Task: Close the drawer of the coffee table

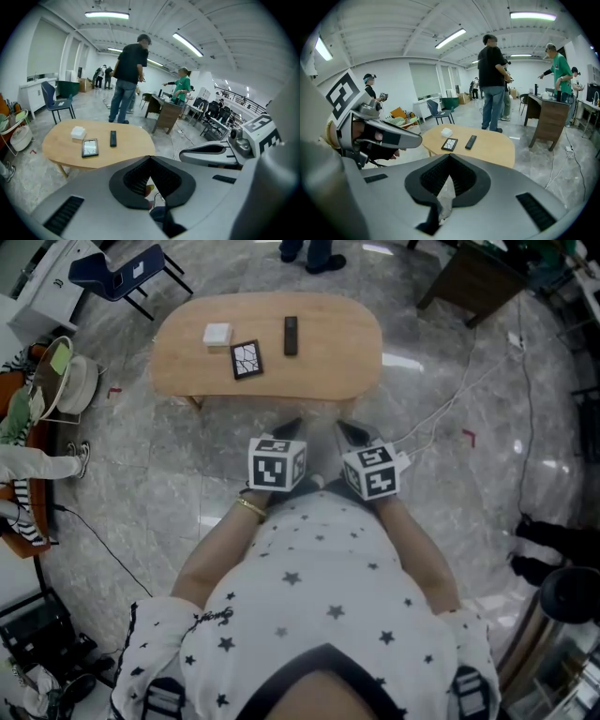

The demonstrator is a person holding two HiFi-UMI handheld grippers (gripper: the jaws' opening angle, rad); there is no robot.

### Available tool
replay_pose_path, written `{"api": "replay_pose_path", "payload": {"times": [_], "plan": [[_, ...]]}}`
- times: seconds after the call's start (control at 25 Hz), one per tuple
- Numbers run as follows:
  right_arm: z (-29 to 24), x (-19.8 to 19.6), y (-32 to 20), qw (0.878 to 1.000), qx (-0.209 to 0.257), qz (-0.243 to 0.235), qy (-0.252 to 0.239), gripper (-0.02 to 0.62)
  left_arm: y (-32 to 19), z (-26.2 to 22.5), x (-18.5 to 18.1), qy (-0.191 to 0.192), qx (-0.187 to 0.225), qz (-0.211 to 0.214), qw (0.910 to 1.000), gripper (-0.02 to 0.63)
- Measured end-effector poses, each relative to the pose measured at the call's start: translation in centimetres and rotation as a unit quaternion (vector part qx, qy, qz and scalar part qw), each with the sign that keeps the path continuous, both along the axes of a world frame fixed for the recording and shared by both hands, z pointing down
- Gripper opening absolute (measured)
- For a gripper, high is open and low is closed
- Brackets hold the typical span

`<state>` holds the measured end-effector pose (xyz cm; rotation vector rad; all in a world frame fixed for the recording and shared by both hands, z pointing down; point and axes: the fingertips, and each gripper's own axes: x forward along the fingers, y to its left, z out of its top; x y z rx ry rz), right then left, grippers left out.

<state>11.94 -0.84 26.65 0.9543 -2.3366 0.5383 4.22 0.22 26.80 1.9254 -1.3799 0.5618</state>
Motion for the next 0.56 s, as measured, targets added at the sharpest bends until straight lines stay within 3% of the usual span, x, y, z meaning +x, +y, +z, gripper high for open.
{"api": "replay_pose_path", "payload": {"times": [0.56], "plan": [[-0.14, -0.48, 0.61, 1.0, 0.001, -0.008, -0.012, 0.006, 0.52, 0.35, 0.52, -0.002, -0.009, 0.012, 0.9999, 0.008]]}}
